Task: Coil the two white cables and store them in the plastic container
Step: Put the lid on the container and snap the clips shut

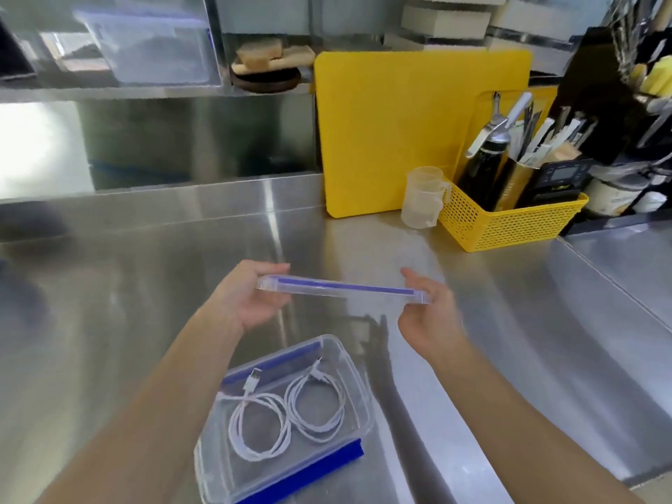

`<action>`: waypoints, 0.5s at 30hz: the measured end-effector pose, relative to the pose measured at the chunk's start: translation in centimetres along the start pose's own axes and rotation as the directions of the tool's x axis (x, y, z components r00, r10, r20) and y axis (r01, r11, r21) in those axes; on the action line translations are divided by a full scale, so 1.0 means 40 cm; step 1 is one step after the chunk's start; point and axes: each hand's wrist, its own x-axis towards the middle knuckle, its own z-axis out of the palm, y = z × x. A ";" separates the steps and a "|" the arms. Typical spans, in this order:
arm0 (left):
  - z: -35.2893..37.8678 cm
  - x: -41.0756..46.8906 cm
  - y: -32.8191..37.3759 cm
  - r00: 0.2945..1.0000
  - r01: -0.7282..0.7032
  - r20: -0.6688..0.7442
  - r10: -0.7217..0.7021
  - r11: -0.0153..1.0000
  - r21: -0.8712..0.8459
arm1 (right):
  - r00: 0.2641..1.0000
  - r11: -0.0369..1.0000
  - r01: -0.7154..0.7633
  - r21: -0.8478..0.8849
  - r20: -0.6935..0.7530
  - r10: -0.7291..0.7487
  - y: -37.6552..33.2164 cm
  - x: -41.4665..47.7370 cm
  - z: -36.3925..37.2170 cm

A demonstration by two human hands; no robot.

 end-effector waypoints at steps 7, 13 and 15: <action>-0.154 -0.163 -0.091 0.909 -0.348 -0.111 0.402 0.877 0.331 | 0.919 0.746 0.117 -0.656 0.357 0.169 0.113 -0.026 0.035; -0.208 -0.226 -0.251 0.801 -0.187 -0.452 0.393 0.881 0.434 | 0.931 0.349 0.236 -0.907 0.314 0.186 0.183 -0.047 0.022; -0.224 -0.234 -0.288 0.771 -0.100 -0.526 0.358 0.885 0.455 | 0.926 0.282 0.243 -0.928 0.309 0.216 0.193 -0.055 0.007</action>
